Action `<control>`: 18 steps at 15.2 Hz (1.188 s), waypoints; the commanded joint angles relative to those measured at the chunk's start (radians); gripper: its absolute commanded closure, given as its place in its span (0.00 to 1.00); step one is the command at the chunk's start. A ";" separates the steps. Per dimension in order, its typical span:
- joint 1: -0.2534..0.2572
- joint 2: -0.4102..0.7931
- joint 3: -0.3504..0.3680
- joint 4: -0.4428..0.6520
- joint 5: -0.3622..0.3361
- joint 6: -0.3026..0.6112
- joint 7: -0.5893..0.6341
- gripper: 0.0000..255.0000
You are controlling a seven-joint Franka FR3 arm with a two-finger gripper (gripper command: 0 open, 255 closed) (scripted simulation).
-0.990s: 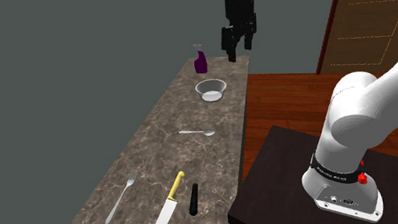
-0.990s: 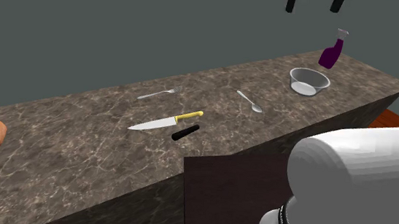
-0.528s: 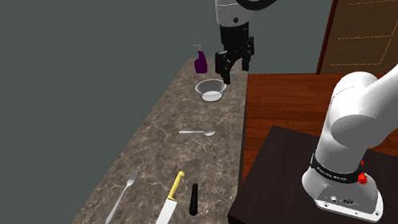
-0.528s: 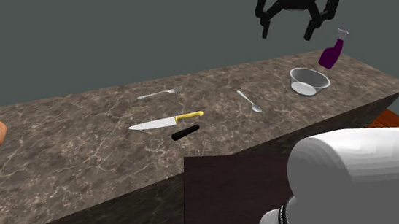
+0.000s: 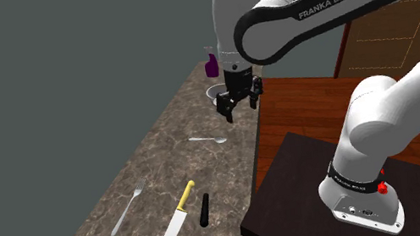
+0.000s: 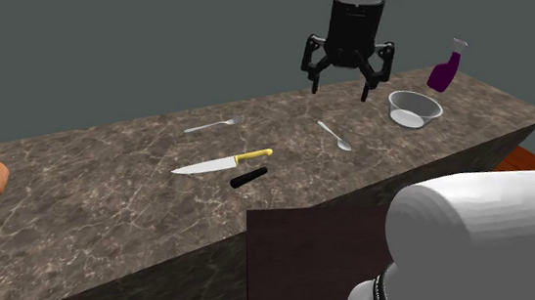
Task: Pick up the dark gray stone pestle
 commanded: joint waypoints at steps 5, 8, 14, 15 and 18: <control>0.004 0.146 0.127 -0.064 0.072 0.207 0.212 0.00; -0.006 0.254 0.194 -0.070 0.089 0.320 0.322 0.00; -0.070 0.527 0.331 -0.029 0.023 0.542 0.590 0.00; -0.086 0.579 0.351 -0.016 -0.011 0.576 0.647 0.00; -0.118 0.746 0.382 0.035 -0.170 0.663 0.855 0.00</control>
